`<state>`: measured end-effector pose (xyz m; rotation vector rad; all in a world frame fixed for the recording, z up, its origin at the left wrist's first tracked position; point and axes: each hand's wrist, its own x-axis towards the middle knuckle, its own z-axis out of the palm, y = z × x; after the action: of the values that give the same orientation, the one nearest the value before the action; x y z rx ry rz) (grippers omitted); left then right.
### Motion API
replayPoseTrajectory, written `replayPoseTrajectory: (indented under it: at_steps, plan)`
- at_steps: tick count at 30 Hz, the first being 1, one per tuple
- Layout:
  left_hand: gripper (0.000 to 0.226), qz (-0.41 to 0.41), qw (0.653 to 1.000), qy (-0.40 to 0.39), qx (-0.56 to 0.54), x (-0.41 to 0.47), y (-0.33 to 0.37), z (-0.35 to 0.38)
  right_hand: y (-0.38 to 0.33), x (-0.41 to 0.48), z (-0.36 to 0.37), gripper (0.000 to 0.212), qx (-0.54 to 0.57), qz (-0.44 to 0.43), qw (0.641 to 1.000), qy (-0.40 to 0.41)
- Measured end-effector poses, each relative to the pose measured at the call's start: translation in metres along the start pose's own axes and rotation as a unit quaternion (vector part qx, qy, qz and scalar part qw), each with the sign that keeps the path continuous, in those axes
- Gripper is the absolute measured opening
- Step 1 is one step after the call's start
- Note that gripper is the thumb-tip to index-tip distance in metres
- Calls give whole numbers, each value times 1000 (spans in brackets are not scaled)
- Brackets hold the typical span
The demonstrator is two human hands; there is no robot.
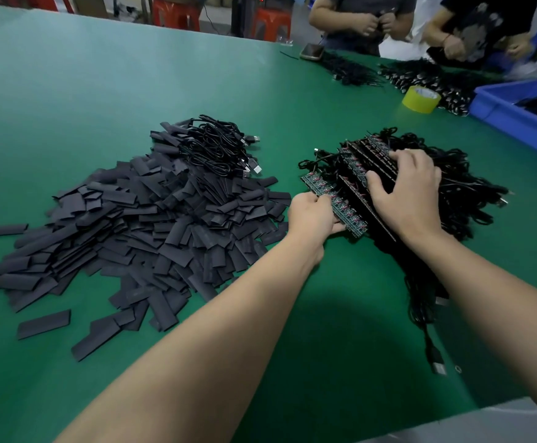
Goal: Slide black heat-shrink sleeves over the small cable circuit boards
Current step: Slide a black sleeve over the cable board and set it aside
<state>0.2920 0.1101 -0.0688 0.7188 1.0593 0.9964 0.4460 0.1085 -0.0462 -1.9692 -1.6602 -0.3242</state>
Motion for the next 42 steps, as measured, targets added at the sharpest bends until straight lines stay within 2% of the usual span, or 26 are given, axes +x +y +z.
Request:
replayPoseTrajectory:
  at_steps: [3, 8, 11, 15, 17, 19, 20, 21, 23, 24, 26, 29, 34, 37, 42]
  plan:
    - [48, -13, 1000, -11, -14, -1, 4, 1, 1, 8, -2, 55, 3, -4, 1000, -25]
    - [53, 15, 999, -28, 37, -7, 2, 0, -3, -14, -18, 89, -52, -12, 995, -86]
    - [59, 28, 997, -29, 70, -6, -3, -1, -9, -26, -27, 93, -87, -40, 990, -99]
    - [62, 47, 993, -25, 109, -8, -2, -1, -25, -23, -35, 79, -138, -104, 980, -95]
    - [50, 47, 991, -24, 121, -9, -4, -3, -30, -22, -37, 69, -116, -107, 982, -101]
    - [31, 55, 991, -24, 124, -13, -8, -6, -28, -13, -44, 61, -83, -91, 991, -61]
    - [30, 66, 989, -18, 131, -15, -11, -7, -25, -4, -48, 57, -80, -71, 994, -33]
    - [39, 80, 986, -7, 145, -18, -13, -8, -22, 6, -53, 53, -90, -42, 995, -19]
    - [53, 111, 979, 19, 167, -26, -17, -9, -17, 26, -58, 45, -125, 6, 990, -60]
    - [51, 131, 977, 30, 166, -31, -18, -11, -15, 34, -60, 42, -133, 12, 987, -92]
    - [40, 162, 974, 36, 155, -39, -22, -15, -16, 46, -63, 42, -127, 18, 982, -137]
    - [27, 188, 961, 11, 201, -52, -23, -26, -12, 62, -67, 49, -88, 40, 983, -156]
    - [17, 237, 928, -60, 282, -68, -7, -50, -9, 75, -52, 37, -145, 40, 968, -201]
    - [14, 271, 907, -81, 311, -74, 1, -67, -11, 82, -49, 41, -169, 39, 963, -206]
    - [11, 286, 903, -101, 304, -84, -2, -88, -12, 85, -54, 44, -167, 24, 965, -200]
